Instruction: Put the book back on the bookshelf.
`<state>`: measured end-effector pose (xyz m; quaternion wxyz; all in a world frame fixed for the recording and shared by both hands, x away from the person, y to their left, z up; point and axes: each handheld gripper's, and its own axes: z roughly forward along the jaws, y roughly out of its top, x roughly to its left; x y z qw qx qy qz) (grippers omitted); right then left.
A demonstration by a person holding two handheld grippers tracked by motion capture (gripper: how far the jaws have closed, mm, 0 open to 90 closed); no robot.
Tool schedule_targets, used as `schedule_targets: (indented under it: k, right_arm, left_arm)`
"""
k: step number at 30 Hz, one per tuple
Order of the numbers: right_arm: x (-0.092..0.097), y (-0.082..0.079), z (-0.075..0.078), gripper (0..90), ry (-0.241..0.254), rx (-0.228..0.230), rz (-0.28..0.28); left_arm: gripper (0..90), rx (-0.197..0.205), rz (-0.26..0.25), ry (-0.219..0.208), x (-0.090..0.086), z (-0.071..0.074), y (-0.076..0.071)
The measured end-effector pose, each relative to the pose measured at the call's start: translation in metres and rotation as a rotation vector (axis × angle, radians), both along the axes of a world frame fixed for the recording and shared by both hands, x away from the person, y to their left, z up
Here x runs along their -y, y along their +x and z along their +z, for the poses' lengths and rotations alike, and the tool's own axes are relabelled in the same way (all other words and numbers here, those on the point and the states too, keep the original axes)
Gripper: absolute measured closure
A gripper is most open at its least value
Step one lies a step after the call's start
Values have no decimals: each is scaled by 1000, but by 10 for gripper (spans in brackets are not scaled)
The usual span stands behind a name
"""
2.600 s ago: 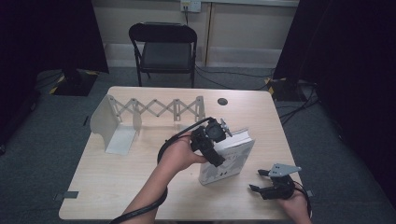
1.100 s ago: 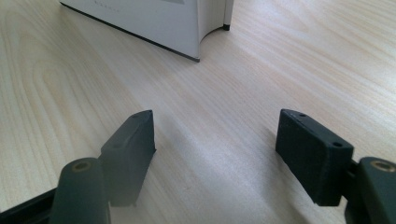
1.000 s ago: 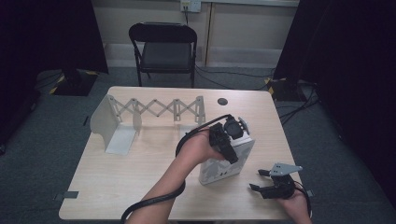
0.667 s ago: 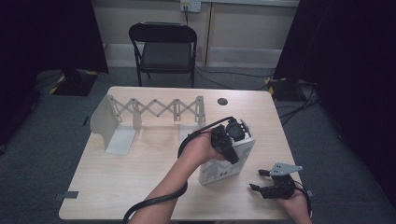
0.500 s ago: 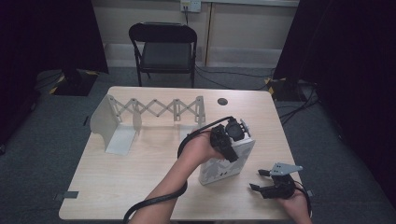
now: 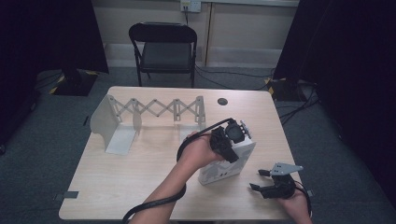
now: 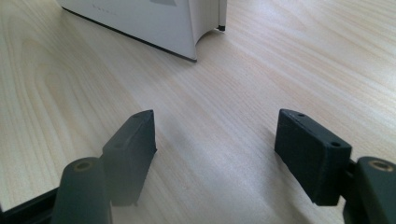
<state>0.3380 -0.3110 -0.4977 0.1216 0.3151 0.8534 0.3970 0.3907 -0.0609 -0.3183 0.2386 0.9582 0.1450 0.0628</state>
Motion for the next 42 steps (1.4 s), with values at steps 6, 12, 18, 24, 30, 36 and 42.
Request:
schedule_targets:
  k: [6, 12, 18, 24, 30, 36, 42]
  right_arm:
    - [0, 0, 0, 290, 3, -1, -1]
    - [1, 0, 0, 291, 3, -2, -3]
    - [0, 0, 0, 292, 3, -1, -2]
    - [1, 0, 0, 294, 3, -3, -4]
    - [1, 0, 0, 296, 8, -5, -6]
    - [0, 0, 0, 295, 2, -2, -5]
    - [-2, -1, 0, 279, -20, 17, 5]
  left_arm:
    - [524, -5, 26, -8, -8, 1, -1]
    - [527, 11, 59, -11, -16, 1, -2]
    - [528, 22, 58, -14, -23, 3, -3]
    - [530, 19, 86, 9, -31, 3, -3]
    - [531, 4, 109, 7, -39, 3, -2]
    - [530, 0, 121, 16, -45, 6, -3]
    - [531, -2, 135, 18, -52, 12, -4]
